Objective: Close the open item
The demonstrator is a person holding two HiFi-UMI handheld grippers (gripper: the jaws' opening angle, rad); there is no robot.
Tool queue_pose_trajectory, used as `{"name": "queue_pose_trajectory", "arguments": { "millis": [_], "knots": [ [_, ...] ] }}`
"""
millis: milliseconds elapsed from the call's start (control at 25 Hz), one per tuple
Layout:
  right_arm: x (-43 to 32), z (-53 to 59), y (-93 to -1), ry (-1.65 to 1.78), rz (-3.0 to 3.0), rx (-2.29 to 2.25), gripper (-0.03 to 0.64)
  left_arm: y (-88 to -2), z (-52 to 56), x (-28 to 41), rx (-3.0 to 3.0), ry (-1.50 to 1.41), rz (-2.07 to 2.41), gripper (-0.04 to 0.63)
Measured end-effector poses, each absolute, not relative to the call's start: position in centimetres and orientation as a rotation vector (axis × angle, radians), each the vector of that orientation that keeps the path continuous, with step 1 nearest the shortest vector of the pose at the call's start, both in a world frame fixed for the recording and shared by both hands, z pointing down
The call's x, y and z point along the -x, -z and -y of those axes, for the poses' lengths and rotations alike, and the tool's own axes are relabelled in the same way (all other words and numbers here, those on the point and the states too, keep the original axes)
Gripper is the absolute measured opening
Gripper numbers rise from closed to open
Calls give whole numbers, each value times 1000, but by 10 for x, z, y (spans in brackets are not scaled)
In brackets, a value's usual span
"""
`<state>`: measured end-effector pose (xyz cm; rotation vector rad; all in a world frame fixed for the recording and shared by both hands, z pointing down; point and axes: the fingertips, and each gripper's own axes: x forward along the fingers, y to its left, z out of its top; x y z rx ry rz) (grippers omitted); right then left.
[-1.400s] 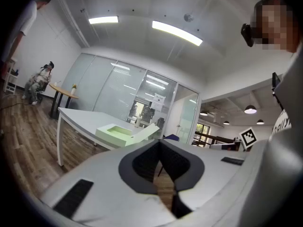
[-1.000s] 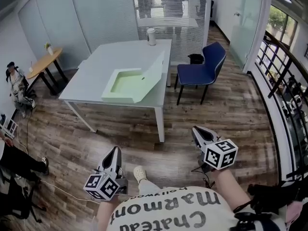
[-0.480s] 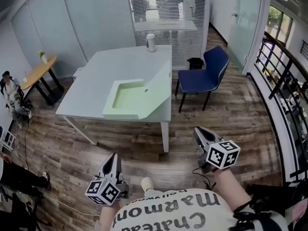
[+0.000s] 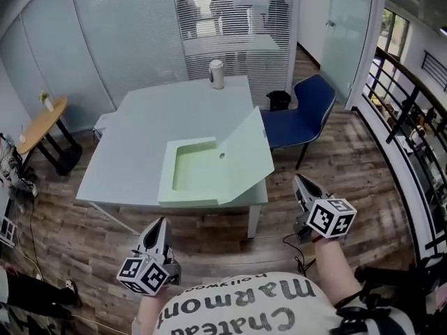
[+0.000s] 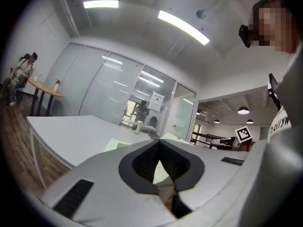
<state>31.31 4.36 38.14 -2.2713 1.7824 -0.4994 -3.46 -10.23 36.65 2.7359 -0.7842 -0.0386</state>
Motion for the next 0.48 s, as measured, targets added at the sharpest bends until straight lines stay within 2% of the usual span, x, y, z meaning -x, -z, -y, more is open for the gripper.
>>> {"name": "queue_pose_trajectory", "arguments": {
  "millis": [240,480],
  "knots": [
    [-340,-20,-380,439,-1585,2387,-5,-376,168,48,-2758,40,724,18],
    [-370,-5,-408,599,-1513,2384,-5,-401,207,44,-2691,-10,726,18]
  ]
}}
